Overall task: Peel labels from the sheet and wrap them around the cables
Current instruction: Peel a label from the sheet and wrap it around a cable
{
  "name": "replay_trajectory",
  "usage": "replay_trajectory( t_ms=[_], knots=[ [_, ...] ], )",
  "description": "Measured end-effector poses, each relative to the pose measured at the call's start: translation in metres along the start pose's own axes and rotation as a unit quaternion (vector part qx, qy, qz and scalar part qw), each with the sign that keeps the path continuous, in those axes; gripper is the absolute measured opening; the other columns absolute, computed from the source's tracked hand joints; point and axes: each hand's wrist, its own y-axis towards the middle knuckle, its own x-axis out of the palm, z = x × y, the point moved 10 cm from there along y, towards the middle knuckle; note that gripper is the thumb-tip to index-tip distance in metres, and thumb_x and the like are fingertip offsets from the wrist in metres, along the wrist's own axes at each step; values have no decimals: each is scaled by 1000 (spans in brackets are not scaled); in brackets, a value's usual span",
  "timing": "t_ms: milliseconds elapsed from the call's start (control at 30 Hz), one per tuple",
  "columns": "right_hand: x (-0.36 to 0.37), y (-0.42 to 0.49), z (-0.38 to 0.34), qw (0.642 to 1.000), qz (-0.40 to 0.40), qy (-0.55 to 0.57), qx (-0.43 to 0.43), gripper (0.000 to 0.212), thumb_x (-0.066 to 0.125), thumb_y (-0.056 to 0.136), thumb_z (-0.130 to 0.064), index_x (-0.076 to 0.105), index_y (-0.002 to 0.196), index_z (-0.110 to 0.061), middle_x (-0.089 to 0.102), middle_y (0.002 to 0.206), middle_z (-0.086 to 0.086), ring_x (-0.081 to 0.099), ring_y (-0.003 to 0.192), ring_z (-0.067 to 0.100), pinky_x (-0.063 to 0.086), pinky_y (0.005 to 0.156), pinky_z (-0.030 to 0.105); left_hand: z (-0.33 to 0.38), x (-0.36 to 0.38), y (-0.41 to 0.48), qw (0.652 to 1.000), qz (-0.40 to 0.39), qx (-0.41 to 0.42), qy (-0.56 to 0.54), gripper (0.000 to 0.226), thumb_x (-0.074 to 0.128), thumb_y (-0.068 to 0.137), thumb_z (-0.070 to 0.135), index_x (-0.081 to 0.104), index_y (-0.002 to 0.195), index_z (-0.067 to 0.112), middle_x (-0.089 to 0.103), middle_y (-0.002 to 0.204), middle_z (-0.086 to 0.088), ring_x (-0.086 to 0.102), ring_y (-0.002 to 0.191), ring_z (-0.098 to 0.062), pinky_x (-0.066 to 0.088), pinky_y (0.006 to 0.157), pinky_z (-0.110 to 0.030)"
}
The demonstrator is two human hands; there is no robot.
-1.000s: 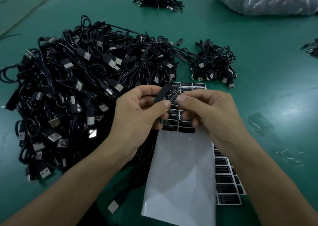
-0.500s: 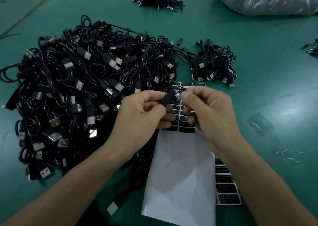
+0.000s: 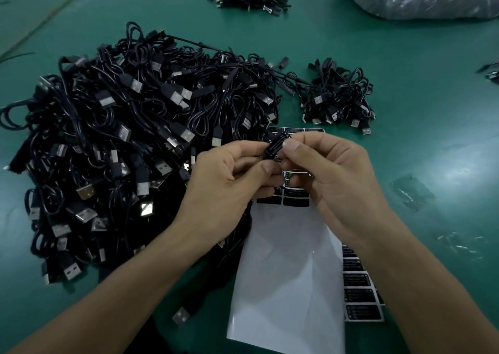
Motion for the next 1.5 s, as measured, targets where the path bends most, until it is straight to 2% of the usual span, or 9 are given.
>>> replay_trajectory(
  t_ms=[200,333,567,933,1500],
  knots=[
    [-3,1,-1,1000,13,-14,-10,23,70,91,-11,77,73,-22,65,72,3,58,66,8,48,59,19,-6,6,2,996,-62,-48,-39,25,62,93,-1,69,113,13,78,100,-6,76,94,-19,61,75,-24],
    [-1,2,-1,999,-1,-32,-13,18,68,90,-16,77,76,-22,67,73,4,58,68,10,47,59,19,-10,4,3,993,-55,-70,-75,22,59,94,-1,69,110,10,78,98,-7,76,92,-17,60,71,-22],
    [0,2,0,998,-1,-63,-20,21,65,95,-12,74,77,-20,68,72,4,55,67,11,45,58,19,-13,2,4,993,-52,-75,-75,24,57,98,3,63,120,6,78,101,-7,76,94,-18,59,72,-21],
    [-4,2,-5,995,23,-81,-44,23,69,93,-11,76,73,-21,65,67,-1,55,60,5,47,56,16,-12,4,3,994,-60,-65,-62,21,57,98,3,70,105,17,79,98,-5,76,93,-18,59,71,-22],
    [-3,-2,-16,990,38,-96,-96,23,69,92,-8,72,74,-21,67,57,-10,60,53,-3,46,55,9,-10,7,1,994,-57,-69,-61,18,58,97,4,68,104,16,79,96,-3,77,88,-18,62,73,-27]
  ],
)
